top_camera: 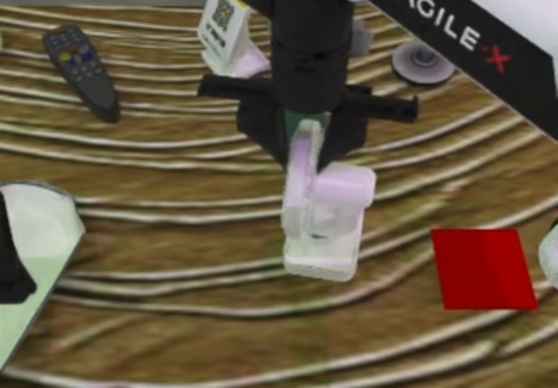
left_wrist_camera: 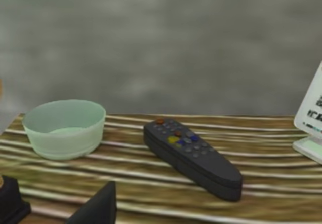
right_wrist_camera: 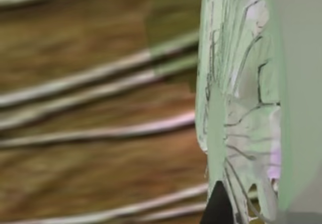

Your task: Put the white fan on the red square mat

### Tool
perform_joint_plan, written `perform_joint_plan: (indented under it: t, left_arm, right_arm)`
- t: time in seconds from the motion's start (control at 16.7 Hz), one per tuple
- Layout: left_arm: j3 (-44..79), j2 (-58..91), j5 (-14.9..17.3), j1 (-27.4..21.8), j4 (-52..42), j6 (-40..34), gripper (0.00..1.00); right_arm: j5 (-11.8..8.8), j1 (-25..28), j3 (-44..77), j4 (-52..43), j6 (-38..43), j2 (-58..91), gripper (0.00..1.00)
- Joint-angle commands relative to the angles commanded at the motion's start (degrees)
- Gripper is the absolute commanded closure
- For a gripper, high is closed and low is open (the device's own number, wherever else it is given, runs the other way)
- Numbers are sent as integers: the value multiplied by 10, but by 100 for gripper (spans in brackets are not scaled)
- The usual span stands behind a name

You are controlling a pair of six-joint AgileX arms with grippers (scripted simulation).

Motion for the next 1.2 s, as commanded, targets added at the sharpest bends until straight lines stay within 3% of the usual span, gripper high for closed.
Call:
perform_joint_plan:
  t: [0.3,0.66,0.9,1.2]
  left_arm:
    - [0,0,0,0,0,0,0]
    - [0,0,0,0,0,0,0]
    - [0,0,0,0,0,0,0]
    - [0,0,0,0,0,0,0]
  right_arm:
    - [-28,-30,-87,-12,-179,-56,100]
    - [-54,-90,-240,13,-548,-172,100]
    - [-54,-137,-348,55,-800,-254,100]
    - [-34,-192,-479,122,-1072,-340,100]
